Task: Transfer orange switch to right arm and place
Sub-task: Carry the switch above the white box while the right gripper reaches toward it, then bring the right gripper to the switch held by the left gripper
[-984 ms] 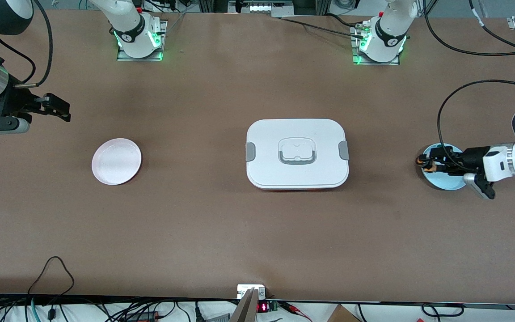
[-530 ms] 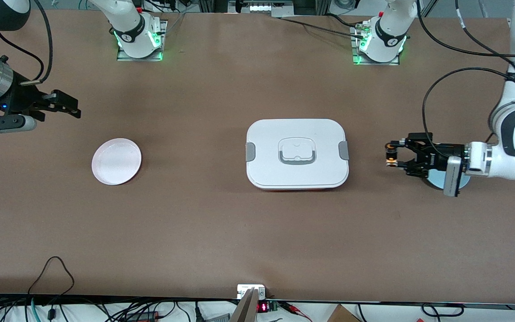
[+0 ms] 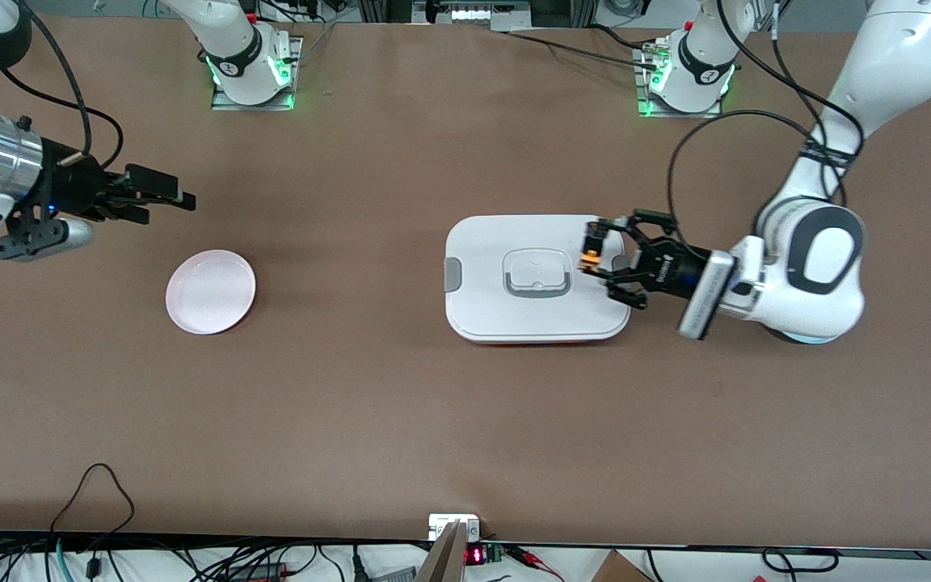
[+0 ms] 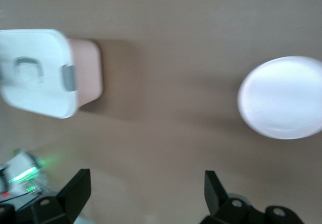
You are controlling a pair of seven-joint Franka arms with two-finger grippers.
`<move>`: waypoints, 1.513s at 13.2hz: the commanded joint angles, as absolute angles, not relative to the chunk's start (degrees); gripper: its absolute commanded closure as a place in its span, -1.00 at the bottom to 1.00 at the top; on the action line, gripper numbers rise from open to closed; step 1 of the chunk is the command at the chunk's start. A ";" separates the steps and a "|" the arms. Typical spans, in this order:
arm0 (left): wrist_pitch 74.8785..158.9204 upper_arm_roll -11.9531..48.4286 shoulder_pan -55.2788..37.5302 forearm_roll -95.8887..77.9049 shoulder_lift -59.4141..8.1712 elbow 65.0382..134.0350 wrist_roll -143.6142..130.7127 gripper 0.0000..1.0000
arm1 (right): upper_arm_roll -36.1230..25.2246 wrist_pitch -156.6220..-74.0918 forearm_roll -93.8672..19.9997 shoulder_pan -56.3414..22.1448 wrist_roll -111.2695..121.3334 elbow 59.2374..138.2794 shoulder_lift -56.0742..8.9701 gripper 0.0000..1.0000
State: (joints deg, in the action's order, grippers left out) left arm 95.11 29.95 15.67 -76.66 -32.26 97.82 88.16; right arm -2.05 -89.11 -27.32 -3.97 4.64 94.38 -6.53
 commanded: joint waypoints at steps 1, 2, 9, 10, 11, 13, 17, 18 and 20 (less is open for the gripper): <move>102.88 31.81 10.23 -86.44 -32.26 97.82 101.29 0.36 | -2.02 -85.70 -35.13 -3.51 5.62 93.52 -8.35 -1.00; 106.31 31.82 7.41 -89.88 -32.26 97.74 103.69 0.35 | -1.76 -85.61 -36.55 -3.60 6.15 93.52 -8.87 -1.00; 116.19 32.34 -0.08 -100.54 -30.50 97.65 106.52 0.36 | -1.67 -82.00 -66.67 -3.60 8.71 99.38 -13.98 -1.00; 116.19 32.43 -0.09 -100.55 -30.50 97.65 106.52 0.36 | -1.67 -82.26 -69.23 -3.69 8.70 101.49 -14.06 -1.00; 116.19 32.43 0.00 -100.55 -30.50 97.65 106.61 0.36 | -1.67 -82.70 -72.39 -3.87 8.70 103.34 -13.98 -1.00; 116.10 32.34 0.09 -100.55 -30.59 98.00 106.61 0.36 | -1.50 -84.19 -78.89 -4.22 8.79 106.68 -14.06 -1.00; 116.10 32.43 -0.09 -100.55 -30.67 98.00 106.44 0.36 | -1.41 -90.16 -86.65 -7.55 3.20 109.69 -13.71 -1.00; 116.10 32.43 -0.26 -100.55 -30.67 98.00 106.44 0.35 | -1.41 -91.74 -86.75 -8.78 1.25 109.69 -13.62 -1.00; 116.10 32.43 -0.26 -100.55 -30.67 98.00 106.44 0.35 | -1.41 -92.55 -86.75 -10.45 1.05 109.78 -13.71 -1.00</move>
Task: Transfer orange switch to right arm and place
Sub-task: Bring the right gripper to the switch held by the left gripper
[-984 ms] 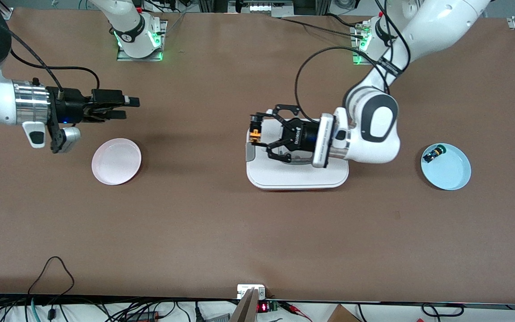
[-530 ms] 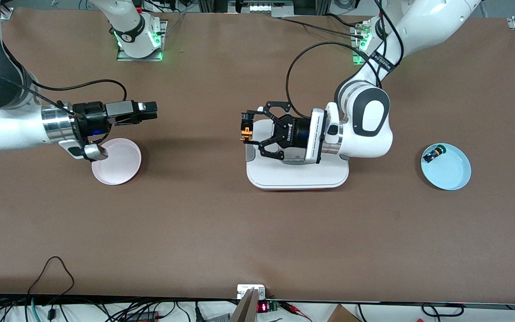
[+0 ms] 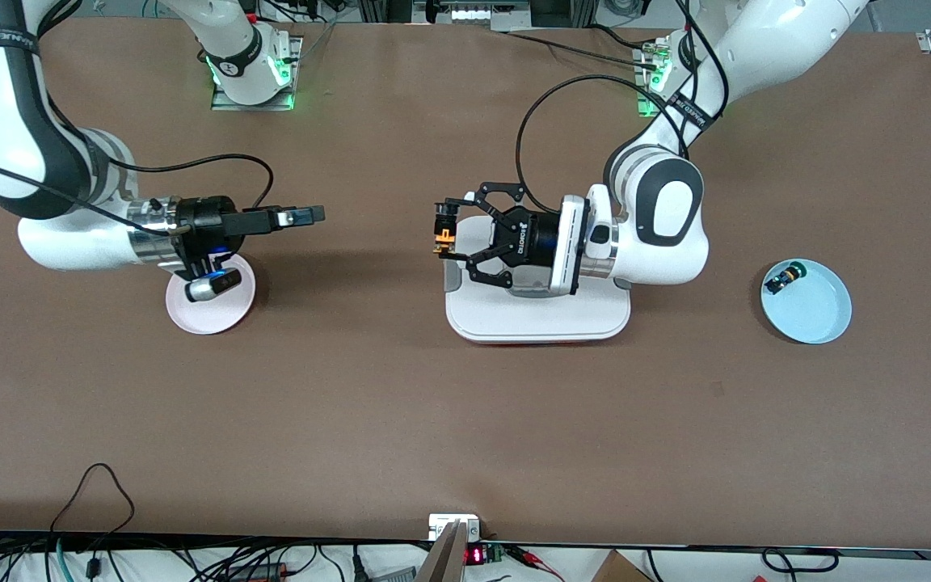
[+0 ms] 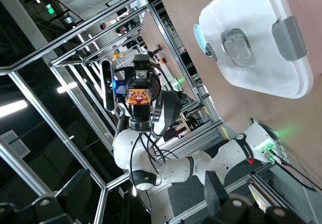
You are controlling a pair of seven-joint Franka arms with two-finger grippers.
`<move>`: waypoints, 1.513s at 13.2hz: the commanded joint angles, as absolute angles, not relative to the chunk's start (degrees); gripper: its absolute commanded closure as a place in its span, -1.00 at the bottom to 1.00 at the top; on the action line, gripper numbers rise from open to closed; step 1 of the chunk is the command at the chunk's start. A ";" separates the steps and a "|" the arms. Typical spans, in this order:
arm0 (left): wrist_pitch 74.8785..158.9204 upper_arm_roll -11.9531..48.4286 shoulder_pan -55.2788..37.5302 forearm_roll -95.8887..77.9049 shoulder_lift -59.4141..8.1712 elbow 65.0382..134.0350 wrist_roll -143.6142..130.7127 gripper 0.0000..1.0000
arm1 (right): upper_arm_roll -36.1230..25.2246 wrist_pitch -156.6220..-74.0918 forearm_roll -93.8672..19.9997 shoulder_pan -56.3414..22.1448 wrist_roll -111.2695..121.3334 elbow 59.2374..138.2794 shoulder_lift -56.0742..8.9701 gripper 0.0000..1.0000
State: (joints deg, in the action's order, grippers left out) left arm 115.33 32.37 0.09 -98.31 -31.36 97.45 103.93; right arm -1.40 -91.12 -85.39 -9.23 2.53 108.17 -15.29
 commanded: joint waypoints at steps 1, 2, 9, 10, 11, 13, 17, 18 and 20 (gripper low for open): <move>116.19 32.43 -0.26 -100.55 -30.67 98.00 106.35 0.35 | -1.41 -92.46 -86.75 -11.24 1.05 109.86 -13.97 -1.00; 116.19 32.43 -0.26 -100.55 -30.67 98.00 106.00 0.35 | -1.41 -92.20 -86.75 -11.42 1.14 109.69 -14.15 -1.00; 116.10 32.43 -0.35 -100.55 -30.76 98.00 106.00 0.35 | -1.41 -94.64 -91.74 -16.25 0.97 109.25 -17.40 -1.00; 116.10 32.43 -0.26 -100.55 -30.76 98.09 106.00 0.35 | -1.41 -97.27 -93.15 -18.00 0.97 108.90 -17.49 -1.00; 116.10 32.43 -0.26 -100.55 -30.76 98.09 106.00 0.35 | -1.41 -99.21 -94.82 -19.50 0.88 108.29 -17.49 -1.00; 116.10 32.43 -0.44 -100.55 -30.76 98.09 106.08 0.35 | -1.41 -102.29 -99.47 -21.17 -1.66 107.93 -17.49 -1.00; 116.19 32.43 -0.44 -100.55 -30.76 98.09 106.08 0.35 | -1.41 -104.85 -100.90 -23.20 -2.37 105.30 -18.98 -1.00; 116.19 32.43 -0.44 -100.55 -30.76 98.09 106.08 0.35 | -1.41 -106.33 -100.99 -23.64 -2.37 105.29 -19.25 -1.00; 116.10 32.43 -0.44 -100.55 -30.85 98.17 106.52 0.35 | -1.41 -108.97 -101.07 -25.92 -2.37 104.33 -19.77 -1.00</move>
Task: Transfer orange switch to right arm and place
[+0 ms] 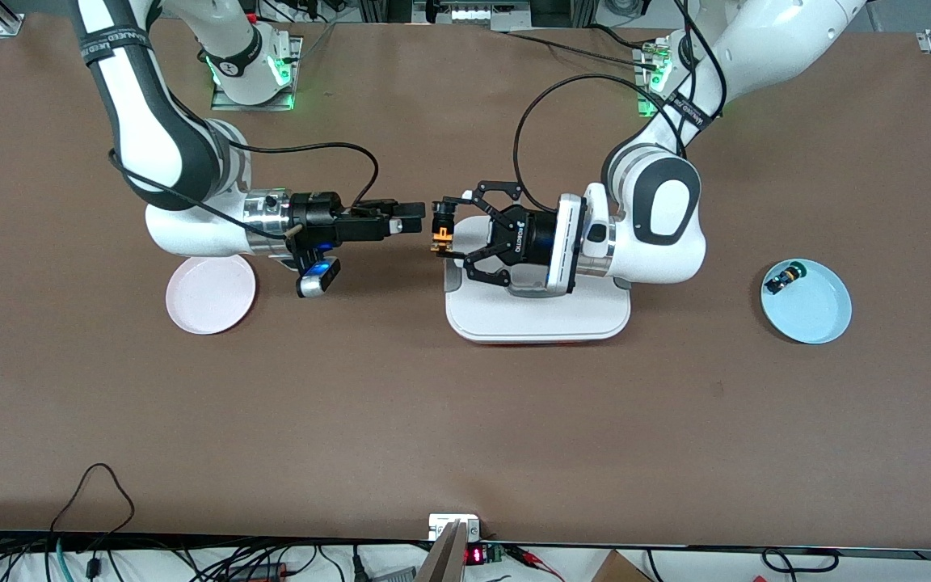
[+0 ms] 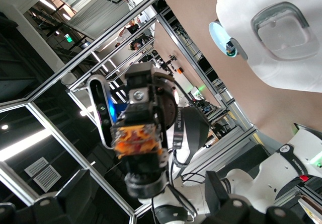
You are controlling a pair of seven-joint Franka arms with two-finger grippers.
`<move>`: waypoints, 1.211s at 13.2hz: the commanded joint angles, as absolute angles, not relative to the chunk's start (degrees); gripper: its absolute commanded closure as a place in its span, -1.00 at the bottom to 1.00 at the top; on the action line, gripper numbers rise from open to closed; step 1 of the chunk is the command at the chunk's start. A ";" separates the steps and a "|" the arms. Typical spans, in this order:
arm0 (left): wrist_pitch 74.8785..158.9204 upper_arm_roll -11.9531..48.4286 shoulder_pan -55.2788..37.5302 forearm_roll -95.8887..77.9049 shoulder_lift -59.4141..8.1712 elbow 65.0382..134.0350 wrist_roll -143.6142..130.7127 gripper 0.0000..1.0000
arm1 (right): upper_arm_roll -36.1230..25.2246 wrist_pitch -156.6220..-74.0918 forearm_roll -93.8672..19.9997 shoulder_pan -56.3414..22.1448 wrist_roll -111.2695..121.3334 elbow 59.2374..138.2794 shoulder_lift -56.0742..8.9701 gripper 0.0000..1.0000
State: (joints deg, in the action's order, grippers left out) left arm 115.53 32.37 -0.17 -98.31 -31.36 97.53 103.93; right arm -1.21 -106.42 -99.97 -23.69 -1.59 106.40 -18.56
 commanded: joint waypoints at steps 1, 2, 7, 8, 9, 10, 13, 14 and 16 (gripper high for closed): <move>116.10 32.43 -0.44 -100.55 -30.85 98.17 106.52 0.35 | -1.41 -110.12 -101.16 -26.54 -2.37 104.24 -19.86 -1.00; 116.10 32.43 -0.44 -100.55 -30.85 98.17 106.52 0.35 | -1.41 -110.21 -101.16 -26.80 -2.46 104.24 -19.86 -1.00; 116.10 32.43 -0.44 -100.55 -30.85 98.17 106.52 0.35 | -1.41 -109.60 -101.16 -26.81 -2.20 104.24 -19.95 -0.48; 116.19 32.43 -0.44 -100.55 -30.85 98.17 106.52 0.35 | -1.41 -109.43 -101.16 -26.63 -2.11 104.24 -20.21 -0.08; 116.10 32.43 -0.44 -100.55 -30.85 98.17 106.52 0.35 | -1.41 -109.42 -103.42 -26.63 -2.28 104.24 -20.30 0.25; 116.10 32.43 -0.44 -100.55 -30.85 98.17 106.52 0.35 | -1.41 -109.34 -107.62 -26.80 -2.37 104.33 -20.74 0.45; 116.10 32.43 -0.44 -100.55 -30.85 98.26 106.09 0.32 | -1.41 -109.34 -108.90 -27.07 -2.81 104.24 -20.92 0.53; 116.10 32.43 -0.44 -100.63 -30.85 98.35 105.74 0.23 | -1.41 -109.34 -108.90 -27.07 -2.64 104.24 -20.92 0.53; 116.10 32.52 -0.44 -100.72 -30.76 98.52 104.95 0.12 | -1.49 -109.34 -108.81 -26.98 -2.55 104.33 -20.92 0.55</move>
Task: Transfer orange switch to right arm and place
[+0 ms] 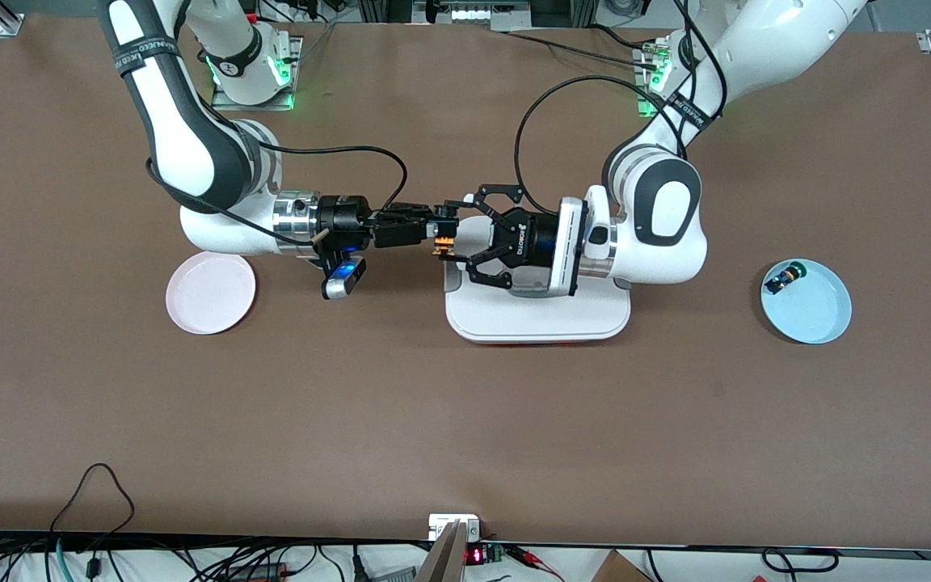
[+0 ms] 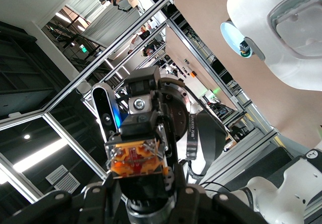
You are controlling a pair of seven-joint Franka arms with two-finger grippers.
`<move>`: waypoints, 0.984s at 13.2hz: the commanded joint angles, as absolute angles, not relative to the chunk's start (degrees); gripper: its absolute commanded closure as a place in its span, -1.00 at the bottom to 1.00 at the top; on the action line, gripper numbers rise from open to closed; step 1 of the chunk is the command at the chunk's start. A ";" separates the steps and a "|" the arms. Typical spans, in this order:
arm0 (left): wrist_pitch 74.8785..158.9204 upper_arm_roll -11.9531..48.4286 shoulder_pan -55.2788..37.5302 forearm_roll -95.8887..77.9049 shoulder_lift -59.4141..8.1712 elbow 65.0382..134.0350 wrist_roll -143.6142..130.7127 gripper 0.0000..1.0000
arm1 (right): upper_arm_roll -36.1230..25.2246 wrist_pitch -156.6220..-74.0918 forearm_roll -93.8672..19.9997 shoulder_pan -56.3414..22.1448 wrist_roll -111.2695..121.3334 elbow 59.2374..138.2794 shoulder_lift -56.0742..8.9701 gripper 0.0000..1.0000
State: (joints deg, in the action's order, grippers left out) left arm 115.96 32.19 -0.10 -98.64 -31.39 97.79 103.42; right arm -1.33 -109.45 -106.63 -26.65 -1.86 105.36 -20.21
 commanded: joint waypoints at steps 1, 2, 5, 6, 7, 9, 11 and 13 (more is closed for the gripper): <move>116.10 32.52 -0.35 -100.72 -30.76 98.53 104.07 0.08 | -1.49 -109.25 -108.81 -26.90 -2.46 104.33 -20.92 0.55; 116.10 32.52 -0.35 -100.72 -30.67 98.53 103.37 -0.10 | -1.49 -109.34 -108.81 -26.89 -2.46 104.24 -20.92 0.57; 115.49 32.52 -0.35 -100.11 -30.76 98.44 105.82 -1.00 | -1.41 -109.25 -108.90 -26.89 -2.29 104.33 -20.92 0.58; 115.14 32.52 -0.26 -100.11 -30.76 98.44 105.04 -1.00 | -1.41 -109.25 -108.81 -26.89 -2.29 104.24 -20.92 0.58; 115.05 32.52 -0.35 -100.11 -30.76 98.44 104.86 -1.00 | -1.49 -109.25 -108.81 -26.81 -2.29 104.33 -20.92 0.58; 114.61 32.52 0.26 -100.02 -30.41 98.44 102.24 -1.00 | -1.49 -109.25 -108.72 -26.81 -2.11 104.33 -20.83 0.58; 113.12 32.34 1.75 -95.75 -28.92 98.09 93.92 -1.00 | -1.49 -109.16 -108.46 -26.46 -1.76 104.50 -20.66 0.58; 112.07 32.43 3.86 -88.63 -26.82 97.39 82.50 -1.00 | -1.49 -108.20 -107.93 -26.19 -1.76 104.59 -20.48 0.59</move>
